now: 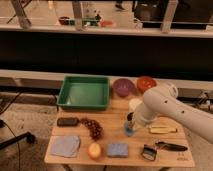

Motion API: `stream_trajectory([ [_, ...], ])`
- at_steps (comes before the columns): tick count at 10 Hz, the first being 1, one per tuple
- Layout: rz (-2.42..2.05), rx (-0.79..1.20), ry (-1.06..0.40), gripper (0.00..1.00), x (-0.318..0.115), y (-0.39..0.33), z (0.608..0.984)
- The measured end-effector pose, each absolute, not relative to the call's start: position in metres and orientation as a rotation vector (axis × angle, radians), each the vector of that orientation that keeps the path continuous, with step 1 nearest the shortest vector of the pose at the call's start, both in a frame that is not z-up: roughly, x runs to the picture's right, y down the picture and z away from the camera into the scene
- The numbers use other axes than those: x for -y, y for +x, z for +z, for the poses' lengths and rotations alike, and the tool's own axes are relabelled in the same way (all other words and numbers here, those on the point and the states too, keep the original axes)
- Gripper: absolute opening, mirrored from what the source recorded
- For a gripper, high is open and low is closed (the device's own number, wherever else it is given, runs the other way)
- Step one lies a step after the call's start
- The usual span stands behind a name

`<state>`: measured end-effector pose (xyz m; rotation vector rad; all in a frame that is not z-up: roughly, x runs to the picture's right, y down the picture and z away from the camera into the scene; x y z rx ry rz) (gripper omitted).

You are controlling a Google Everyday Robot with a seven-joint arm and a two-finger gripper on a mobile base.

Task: Stack cups into tray

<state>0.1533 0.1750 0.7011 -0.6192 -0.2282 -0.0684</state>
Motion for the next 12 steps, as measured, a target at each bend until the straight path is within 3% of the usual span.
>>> stream_trajectory([
  [2,-0.068,0.228,-0.619,0.8,-0.1749,0.1535,0.701],
  [12,-0.067,0.228,-0.619,0.8,-0.1751,0.1541,0.7008],
])
